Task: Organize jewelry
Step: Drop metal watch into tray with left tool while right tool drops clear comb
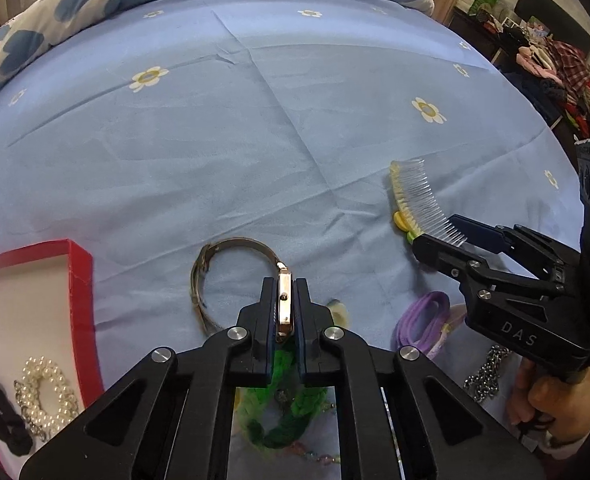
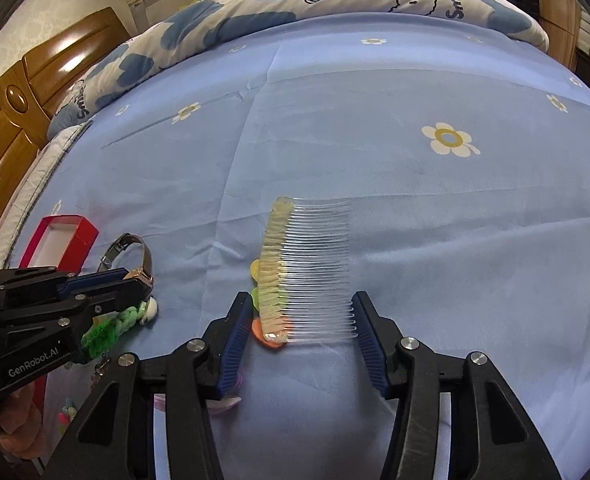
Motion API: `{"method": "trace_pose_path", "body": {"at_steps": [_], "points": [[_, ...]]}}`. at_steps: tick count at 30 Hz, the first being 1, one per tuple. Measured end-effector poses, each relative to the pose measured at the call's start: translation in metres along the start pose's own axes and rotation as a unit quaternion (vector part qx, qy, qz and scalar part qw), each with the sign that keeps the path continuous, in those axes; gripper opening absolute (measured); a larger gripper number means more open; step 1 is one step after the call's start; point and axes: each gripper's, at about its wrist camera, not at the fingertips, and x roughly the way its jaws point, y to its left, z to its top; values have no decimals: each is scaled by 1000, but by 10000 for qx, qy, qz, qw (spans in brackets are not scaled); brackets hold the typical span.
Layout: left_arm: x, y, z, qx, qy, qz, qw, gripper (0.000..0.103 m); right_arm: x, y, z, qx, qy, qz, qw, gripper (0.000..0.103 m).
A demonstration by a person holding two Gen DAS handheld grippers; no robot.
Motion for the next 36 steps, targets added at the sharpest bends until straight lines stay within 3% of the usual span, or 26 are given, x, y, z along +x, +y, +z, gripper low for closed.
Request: {"method": "trace_pose_path", "body": {"at_steps": [13, 27, 36], "points": [[-63, 30, -20, -492, -487, -264, 9972, 6, -37, 17, -8, 130, -259, 479, 9984, 51], [-127, 93, -81, -1256, -890, -38, 9881, 6, -57, 103, -21, -327, -253, 1195, 9920, 51], [-148, 137, -118, -1696, -968, 165, 9806, 6, -54, 158, -29, -698, -143, 1509, 9860, 51]]}}
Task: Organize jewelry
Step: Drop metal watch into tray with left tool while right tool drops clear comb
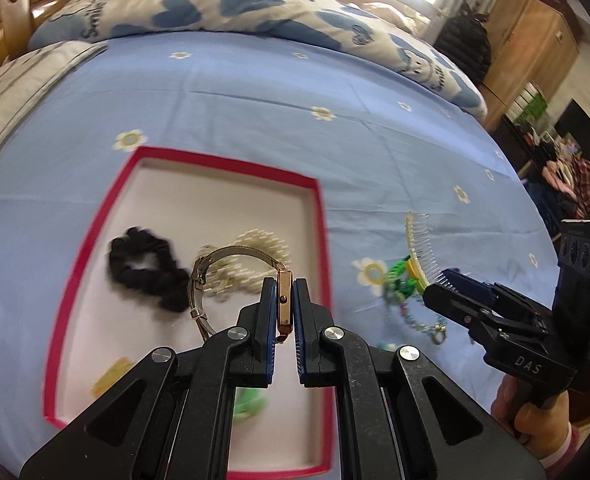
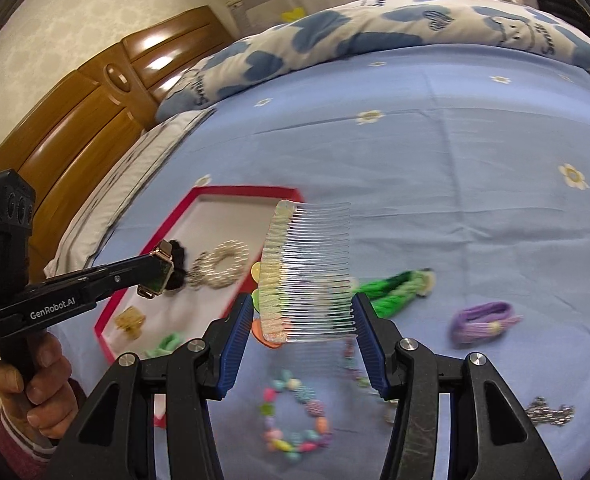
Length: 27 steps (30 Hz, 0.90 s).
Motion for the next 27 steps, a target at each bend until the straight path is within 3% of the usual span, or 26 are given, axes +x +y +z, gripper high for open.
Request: {"method": "trace_pose_path", "body": {"at_steps": [17, 27], "points": [[3, 72, -6, -417, 94, 354, 9985, 6, 49, 74, 7, -601, 284, 380, 9971, 51], [24, 94, -9, -612, 242, 465, 9967, 6, 92, 84, 9, -684, 611, 324, 9953, 52]]}}
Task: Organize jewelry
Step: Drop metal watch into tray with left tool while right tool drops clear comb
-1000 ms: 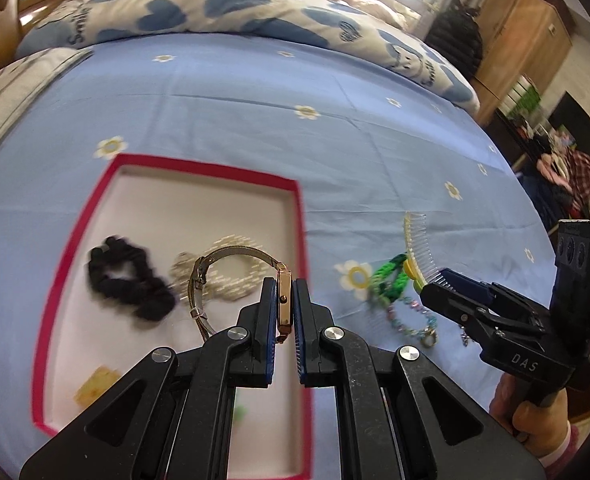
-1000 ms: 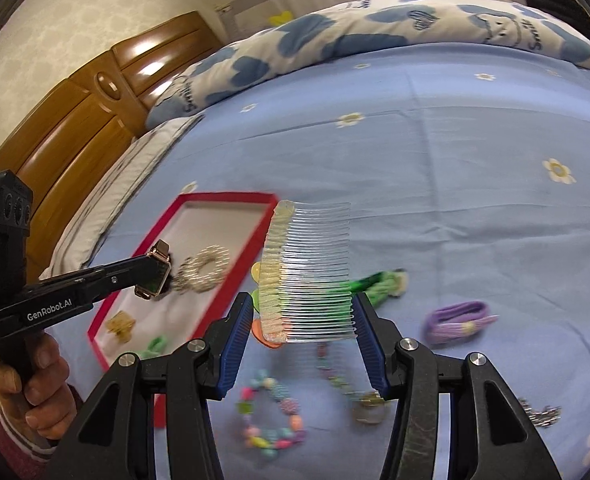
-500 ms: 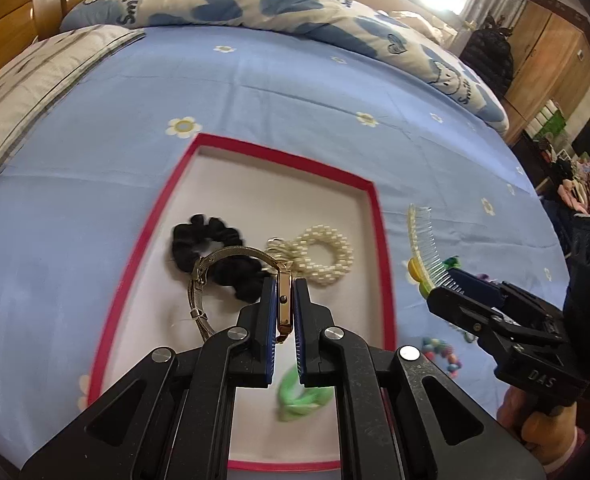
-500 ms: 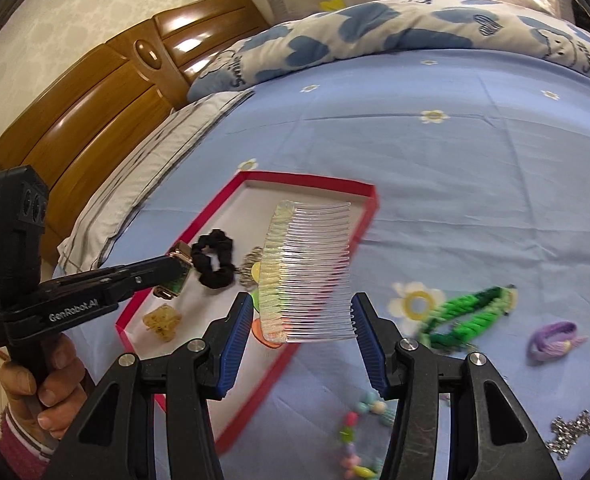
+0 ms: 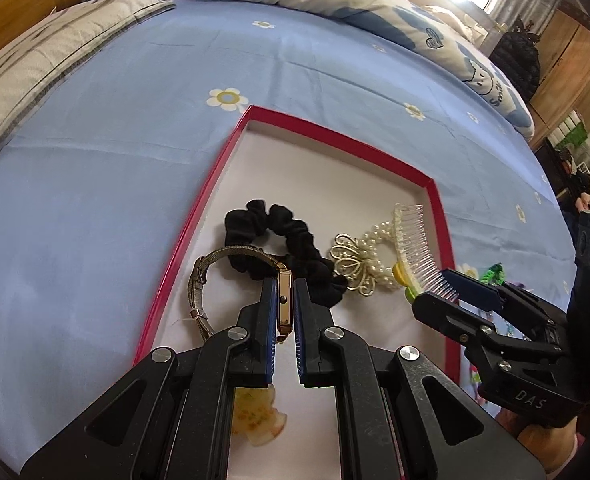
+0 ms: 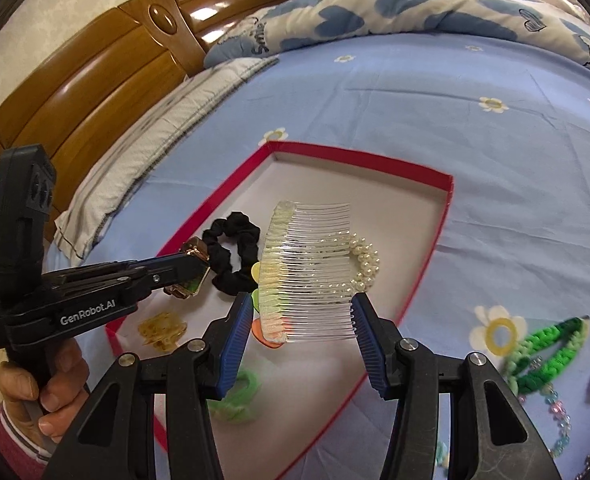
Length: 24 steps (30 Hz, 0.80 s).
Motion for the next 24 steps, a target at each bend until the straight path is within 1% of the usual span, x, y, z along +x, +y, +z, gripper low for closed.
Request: {"method": "trace_pose_path", "body": {"at_steps": [8, 16, 18, 22, 24], "points": [[10, -1, 1, -2, 50, 27, 10000, 7, 18, -3, 0, -30, 218, -55, 9997, 52], [13, 1, 3, -8, 128, -47, 9999, 7, 22, -2, 1, -92, 258, -51, 9996, 53], [14, 1, 3, -12, 139, -44, 9999, 8, 22, -2, 2, -90, 266, -34, 9996, 53], [14, 0, 3, -13, 164, -2, 9999, 14, 22, -3, 3, -83, 307, -3, 9995, 53], [12, 0, 2, -4, 163, -5, 9999, 14, 22, -3, 3, -71, 316, 10, 9995, 53]]}}
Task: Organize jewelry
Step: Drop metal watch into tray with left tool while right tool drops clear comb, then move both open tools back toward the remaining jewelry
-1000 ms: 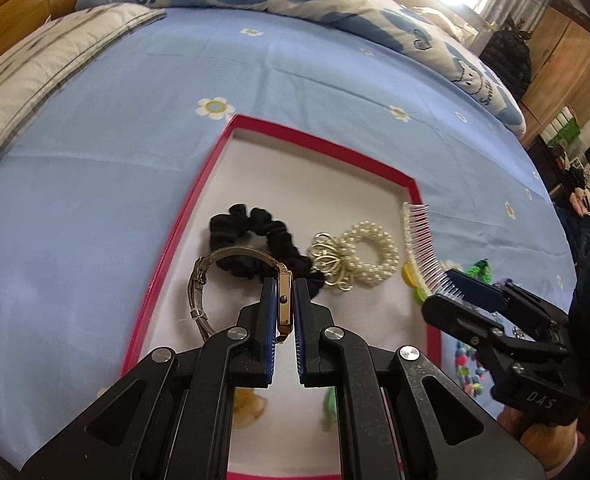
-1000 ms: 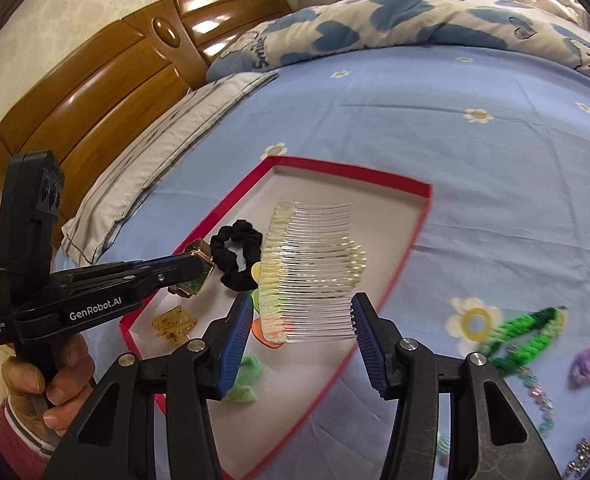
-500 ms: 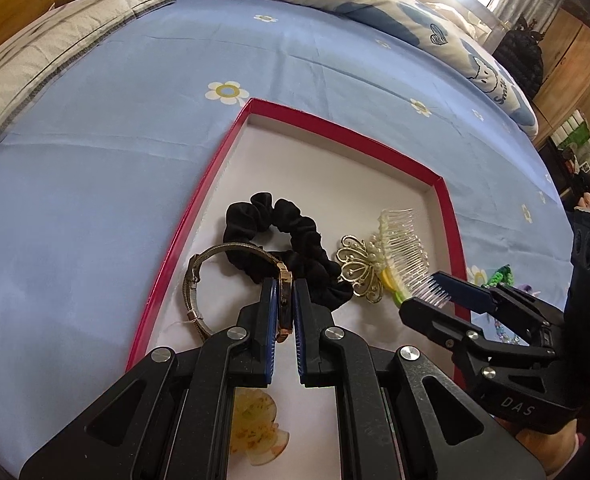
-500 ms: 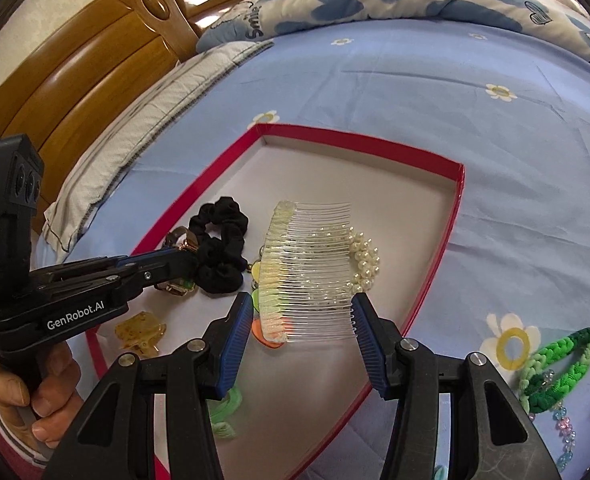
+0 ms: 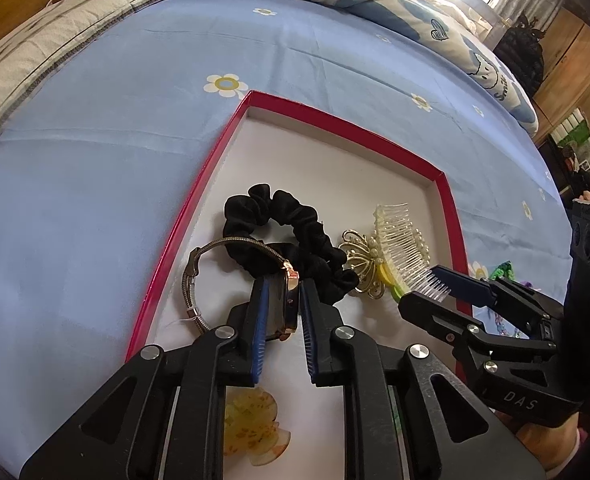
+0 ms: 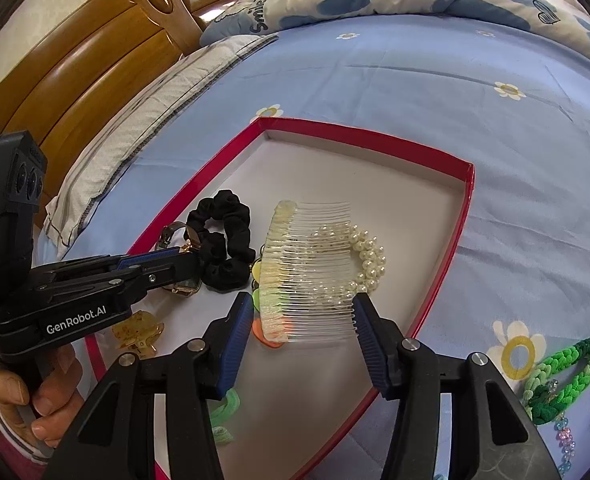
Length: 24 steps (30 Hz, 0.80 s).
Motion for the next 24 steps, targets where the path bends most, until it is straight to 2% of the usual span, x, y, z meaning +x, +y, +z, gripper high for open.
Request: {"method": "trace_pose_path", "body": {"at_steps": [3, 7, 24], "points": [[-2, 1, 0, 4, -6, 7, 10000, 15, -2, -1, 0, 43, -17, 20, 10000, 54], [-8, 0, -1, 19, -63, 48, 10000, 24, -4, 0, 0, 56, -40, 31, 10000, 57], [-35, -7, -9, 3, -212, -6, 9998, 24, -38, -4, -8, 179, -312, 57, 9993, 57]]}}
